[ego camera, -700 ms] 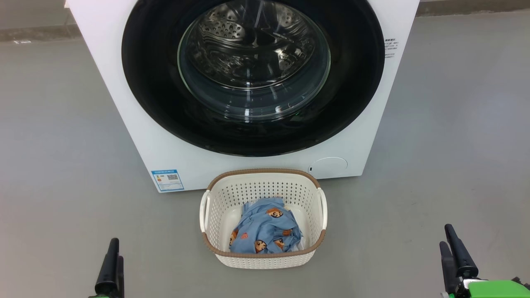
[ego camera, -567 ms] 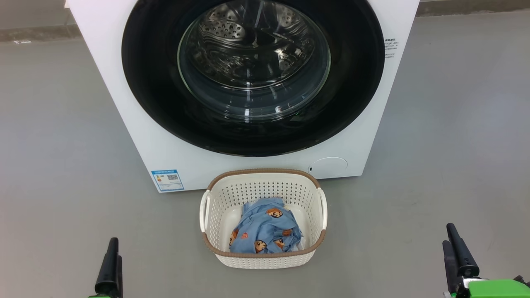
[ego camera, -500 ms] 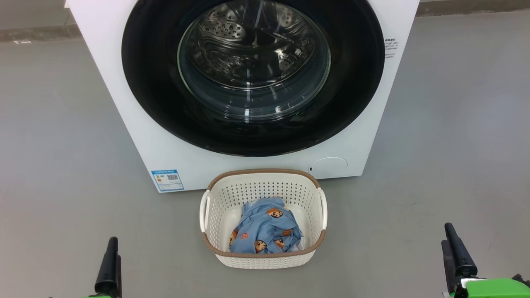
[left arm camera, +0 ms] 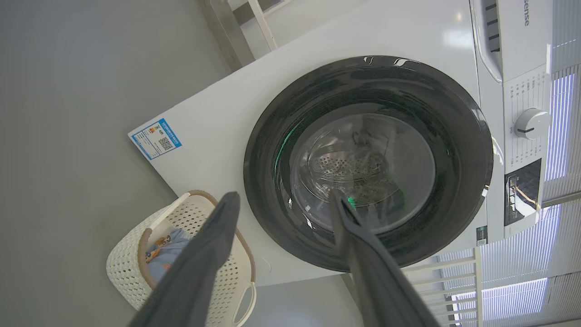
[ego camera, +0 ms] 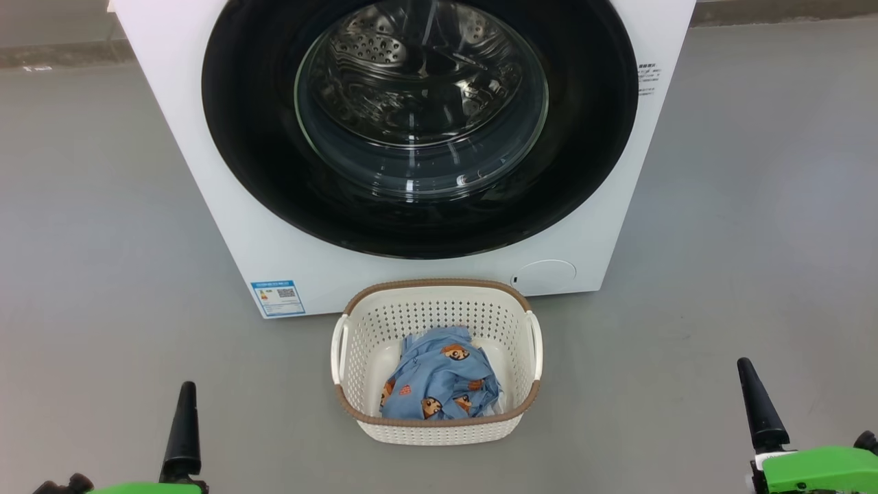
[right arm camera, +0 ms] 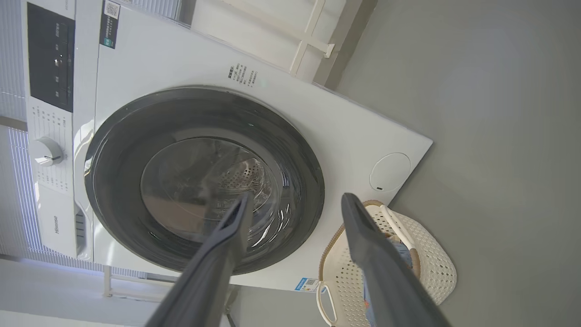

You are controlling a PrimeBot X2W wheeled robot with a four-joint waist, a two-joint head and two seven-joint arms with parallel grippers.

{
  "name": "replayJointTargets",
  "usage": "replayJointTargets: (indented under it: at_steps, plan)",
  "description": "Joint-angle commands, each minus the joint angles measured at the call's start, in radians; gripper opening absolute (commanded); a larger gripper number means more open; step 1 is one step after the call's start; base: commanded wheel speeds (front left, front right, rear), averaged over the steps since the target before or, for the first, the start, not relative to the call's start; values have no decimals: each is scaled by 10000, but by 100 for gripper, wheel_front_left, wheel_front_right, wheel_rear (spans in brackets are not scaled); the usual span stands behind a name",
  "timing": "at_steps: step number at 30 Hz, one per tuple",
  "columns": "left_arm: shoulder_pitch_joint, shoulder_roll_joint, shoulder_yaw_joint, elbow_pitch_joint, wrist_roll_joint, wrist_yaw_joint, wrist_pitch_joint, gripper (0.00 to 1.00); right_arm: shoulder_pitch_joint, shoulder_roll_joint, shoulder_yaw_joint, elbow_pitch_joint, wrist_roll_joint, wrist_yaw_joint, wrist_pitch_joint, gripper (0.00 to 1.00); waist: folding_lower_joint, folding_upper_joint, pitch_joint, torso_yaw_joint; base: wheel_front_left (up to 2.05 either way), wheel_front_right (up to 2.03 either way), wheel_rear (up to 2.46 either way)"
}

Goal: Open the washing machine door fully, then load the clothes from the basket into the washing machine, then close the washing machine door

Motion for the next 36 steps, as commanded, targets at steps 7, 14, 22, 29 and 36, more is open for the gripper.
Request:
replayJointTargets:
  at_steps: [7, 14, 22, 29, 36]
  plan:
    - [-516, 87, 191, -336, 1529, -57, -280, 100, -478, -236, 73, -317, -1526, 7, -273, 100, 0, 0, 8, 31, 0, 0, 0]
    - [-589, 78, 178, -407, 2898, -64, -486, 100, -524, -322, 120, -376, -2963, 8, -476, 100, 0, 0, 21, 50, 0, 0, 0]
    - [-670, 102, -84, -443, 4433, -73, -753, 100, -566, -454, 268, -401, -4842, 9, -740, 100, 0, 0, 78, 42, 0, 0, 0]
    - [-733, 120, -89, -426, 5702, -75, -962, 100, -624, -539, 351, -321, -6074, 10, -945, 100, 0, 0, 118, 38, 0, 0, 0]
    - [-754, 128, -191, -386, 6810, -77, -1170, 100, -679, -620, 450, -150, -7046, 11, -1150, 100, 0, 0, 96, 46, 0, 0, 0]
